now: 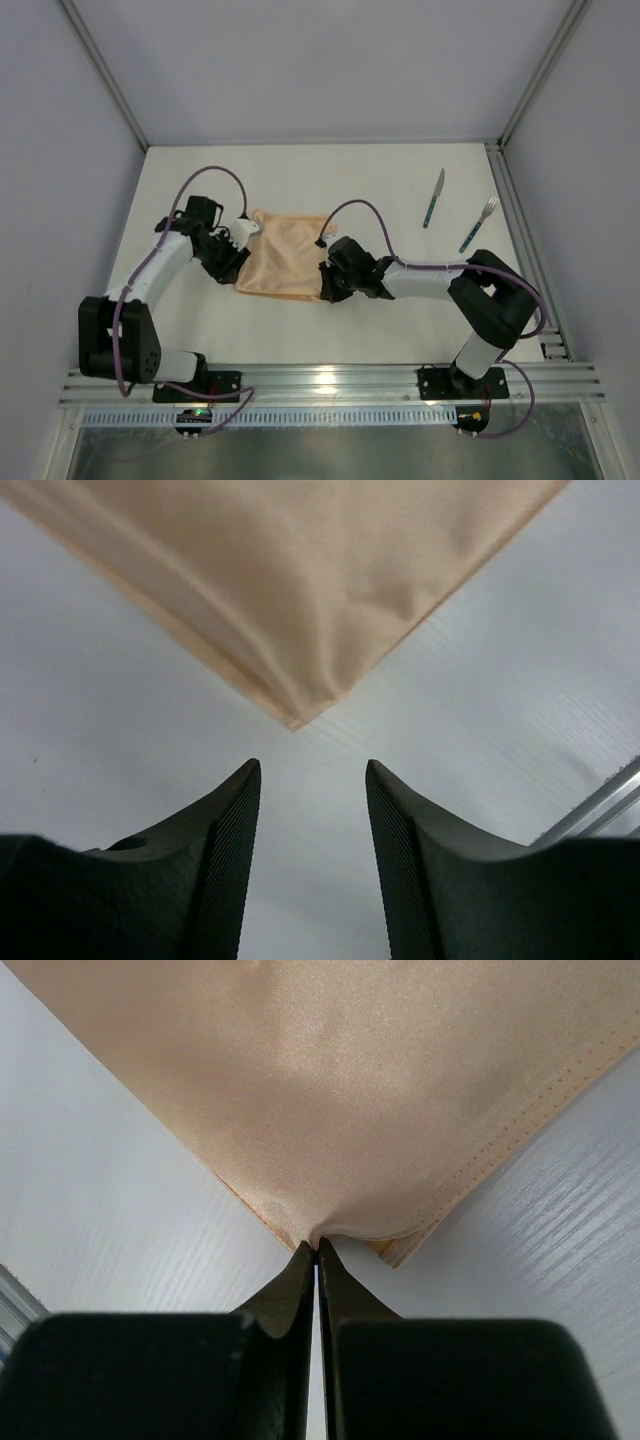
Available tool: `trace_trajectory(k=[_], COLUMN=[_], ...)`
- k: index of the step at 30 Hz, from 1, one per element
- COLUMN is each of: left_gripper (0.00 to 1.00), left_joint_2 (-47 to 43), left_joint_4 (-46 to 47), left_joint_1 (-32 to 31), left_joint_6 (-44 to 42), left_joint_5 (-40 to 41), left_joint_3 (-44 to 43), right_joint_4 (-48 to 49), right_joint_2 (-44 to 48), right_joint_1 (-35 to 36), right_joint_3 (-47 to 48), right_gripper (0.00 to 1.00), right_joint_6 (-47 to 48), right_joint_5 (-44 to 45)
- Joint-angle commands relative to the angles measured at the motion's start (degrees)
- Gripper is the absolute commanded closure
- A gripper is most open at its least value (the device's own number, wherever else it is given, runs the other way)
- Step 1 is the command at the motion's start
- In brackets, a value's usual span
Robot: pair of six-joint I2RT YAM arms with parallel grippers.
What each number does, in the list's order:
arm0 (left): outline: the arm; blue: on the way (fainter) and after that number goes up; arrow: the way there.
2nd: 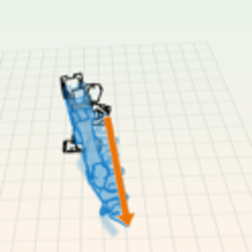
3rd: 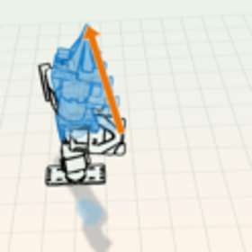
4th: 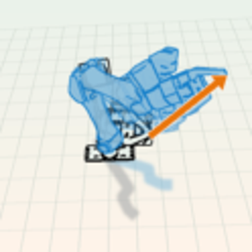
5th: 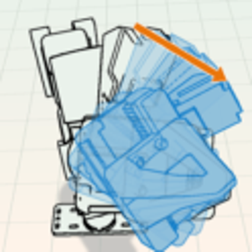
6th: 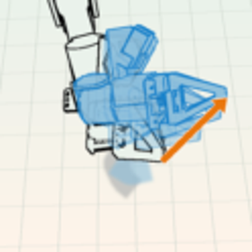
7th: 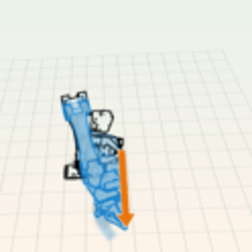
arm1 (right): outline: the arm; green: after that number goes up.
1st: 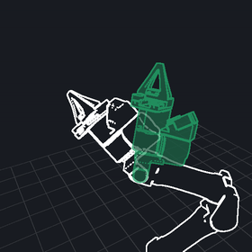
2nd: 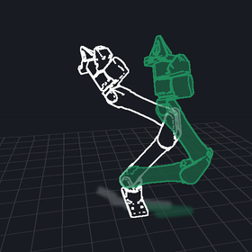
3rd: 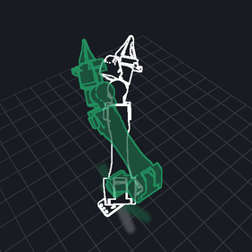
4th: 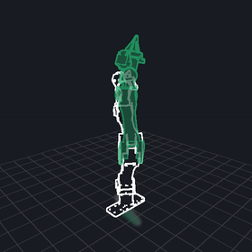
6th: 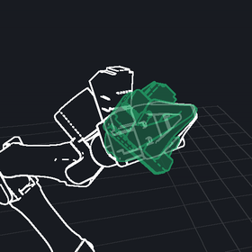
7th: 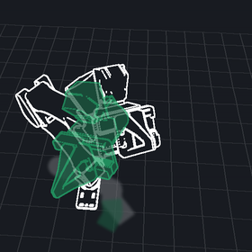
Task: Fold the napkin into a case and place the utensils inside
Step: Smooth out the lower triangle-folded napkin at the center of the board.
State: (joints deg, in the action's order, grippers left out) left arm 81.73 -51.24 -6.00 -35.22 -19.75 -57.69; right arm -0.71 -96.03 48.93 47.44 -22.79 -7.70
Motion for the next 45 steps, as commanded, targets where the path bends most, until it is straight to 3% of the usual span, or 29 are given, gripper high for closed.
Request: trace_trajectory(k=[1, 6, 10, 15, 31, 32, 35, 36, 39, 43, 44, 45], left_gripper=[0.50, 0.42, 0.41, 0.43, 0.46, 0.48, 0.73, 0.85, 1.00, 1.00, 1.00, 1.00], left_joint_2=[-8.77, -9.93, -8.88, -6.06, -0.96, -0.96, -1.05, -1.05, -1.66, -2.81, -3.07, -3.07], left_joint_4=[10.16, 16.17, 15.82, 18.99, 14.15, 14.94, 16.44, 16.61, 16.26, 16.17, 16.18, 16.18], left_joint_1=[-6.73, -9.20, -10.70, -11.14, -11.58, -11.58, -11.58, -11.67, -11.58, -11.58, -11.67, -11.58], left_joint_6=[-9.50, -16.01, -22.85, -24.36, -25.86, -25.69, -24.02, -23.58, -21.30, -18.83, -17.96, -17.60], left_joint_5=[3.31, 5.59, 6.99, 10.26, 9.99, 10.25, 10.70, 10.35, 9.47, 9.99, 10.43, 10.52], left_joint_3=[7.66, 12.16, 13.39, 14.54, 14.01, 14.10, 14.01, 13.84, 12.69, 12.16, 12.16, 12.16], right_joint_4=[1.14, 3.08, 2.91, 3.00, 3.26, 3.26, 3.17, 3.17, 2.47, -0.77, -1.22, -1.48], right_joint_2=[-0.21, -1.00, -1.18, -0.57, 0.40, 0.40, 0.14, 0.23, 0.49, 1.63, 2.24, 2.77], right_joint_1=[-0.41, -0.59, -0.76, -0.94, -2.34, -2.34, -2.52, -2.61, -2.78, -3.84, -4.27, -4.80], right_joint_3=[0.90, 0.81, 0.64, 0.11, -0.95, -1.03, -1.03, -1.03, -1.03, -0.68, -0.86, -1.03], right_gripper=[0.96, 0.96, 0.96, 0.96, 0.96, 0.96, 0.96, 0.96, 0.96, 0.91, 0.81, 0.77], right_joint_6=[-0.68, -1.12, -1.03, -0.86, -0.59, -0.42, -0.42, -0.24, 0.63, 2.22, 2.39, 2.48], right_joint_5=[-1.17, -2.75, -2.67, -2.49, -2.40, -2.49, -2.58, -2.49, -2.32, -0.65, -0.21, 0.06])
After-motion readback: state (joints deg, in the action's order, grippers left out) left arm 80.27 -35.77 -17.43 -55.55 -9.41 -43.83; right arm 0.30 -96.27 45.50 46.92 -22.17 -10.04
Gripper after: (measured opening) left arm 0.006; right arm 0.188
